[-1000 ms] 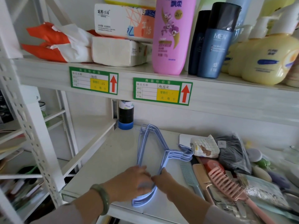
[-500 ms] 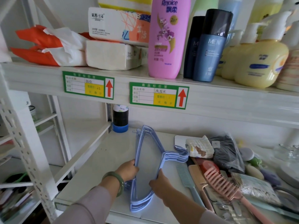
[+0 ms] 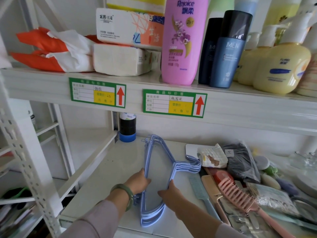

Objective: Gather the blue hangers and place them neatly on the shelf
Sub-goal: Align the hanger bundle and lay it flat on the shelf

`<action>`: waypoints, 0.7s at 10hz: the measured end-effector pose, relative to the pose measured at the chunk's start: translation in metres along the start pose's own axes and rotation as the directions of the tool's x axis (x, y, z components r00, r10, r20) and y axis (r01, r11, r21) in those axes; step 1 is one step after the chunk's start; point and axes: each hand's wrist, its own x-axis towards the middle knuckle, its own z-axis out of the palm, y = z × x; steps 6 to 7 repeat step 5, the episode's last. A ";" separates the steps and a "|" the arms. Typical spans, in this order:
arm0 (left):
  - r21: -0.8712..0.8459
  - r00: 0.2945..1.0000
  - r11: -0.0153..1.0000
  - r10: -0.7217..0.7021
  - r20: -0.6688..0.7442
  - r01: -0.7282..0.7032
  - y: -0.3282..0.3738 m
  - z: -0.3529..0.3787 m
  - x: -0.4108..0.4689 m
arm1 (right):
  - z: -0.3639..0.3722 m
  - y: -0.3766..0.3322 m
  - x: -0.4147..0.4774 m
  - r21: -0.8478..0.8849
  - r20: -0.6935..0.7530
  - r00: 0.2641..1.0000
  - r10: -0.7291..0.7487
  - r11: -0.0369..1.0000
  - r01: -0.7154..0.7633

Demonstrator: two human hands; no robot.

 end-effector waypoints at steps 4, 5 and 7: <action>-0.065 0.994 0.993 0.101 0.031 -0.099 -0.002 -0.009 -0.005 | -0.011 -0.006 -0.007 0.129 -0.012 1.000 0.004 0.992 -0.003; -0.062 0.991 0.990 0.127 0.030 -0.125 0.003 -0.013 -0.014 | -0.016 -0.013 -0.016 0.156 -0.033 0.999 -0.024 0.987 0.028; -0.062 0.991 0.990 0.127 0.030 -0.125 0.003 -0.013 -0.014 | -0.016 -0.013 -0.016 0.156 -0.033 0.999 -0.024 0.987 0.028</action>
